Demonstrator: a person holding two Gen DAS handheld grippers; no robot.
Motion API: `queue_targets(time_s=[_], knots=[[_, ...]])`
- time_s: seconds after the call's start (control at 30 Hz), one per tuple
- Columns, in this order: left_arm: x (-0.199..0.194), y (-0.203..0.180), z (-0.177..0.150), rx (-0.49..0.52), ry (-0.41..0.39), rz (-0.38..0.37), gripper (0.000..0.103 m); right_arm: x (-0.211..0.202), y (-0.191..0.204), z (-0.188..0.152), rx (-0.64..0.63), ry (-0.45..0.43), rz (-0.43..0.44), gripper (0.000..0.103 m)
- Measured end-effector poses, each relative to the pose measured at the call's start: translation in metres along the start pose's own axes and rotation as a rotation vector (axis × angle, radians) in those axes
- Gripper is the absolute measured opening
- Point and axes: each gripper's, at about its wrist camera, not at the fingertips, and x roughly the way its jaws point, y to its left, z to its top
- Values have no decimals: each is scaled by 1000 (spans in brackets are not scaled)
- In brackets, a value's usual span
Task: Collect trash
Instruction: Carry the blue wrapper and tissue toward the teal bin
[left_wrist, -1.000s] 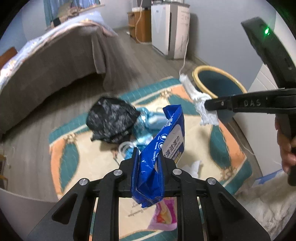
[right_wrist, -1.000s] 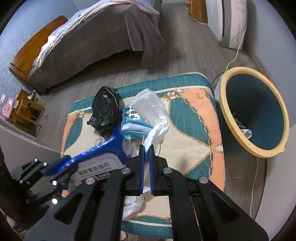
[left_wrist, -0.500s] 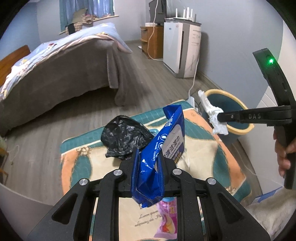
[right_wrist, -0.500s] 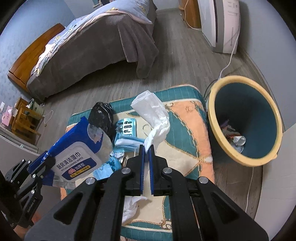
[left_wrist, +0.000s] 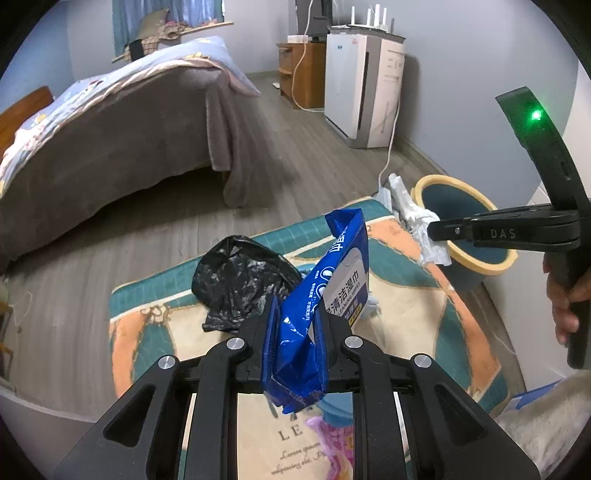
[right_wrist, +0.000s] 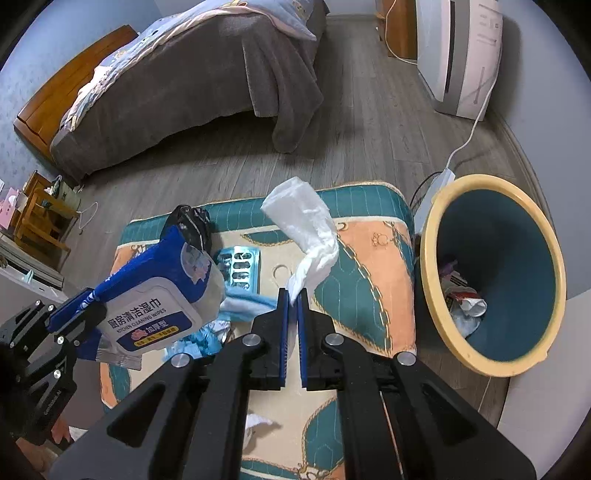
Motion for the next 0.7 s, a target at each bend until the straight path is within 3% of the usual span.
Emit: queue_targets(time_s=[0.5,0.7], knots=[[10,-18,15,69,-38,9,20,4,-24,19,34,-11,-10,4],[-6,-27,28,84,-97,17,20,-1,-27,27,24,-35,-17,4]])
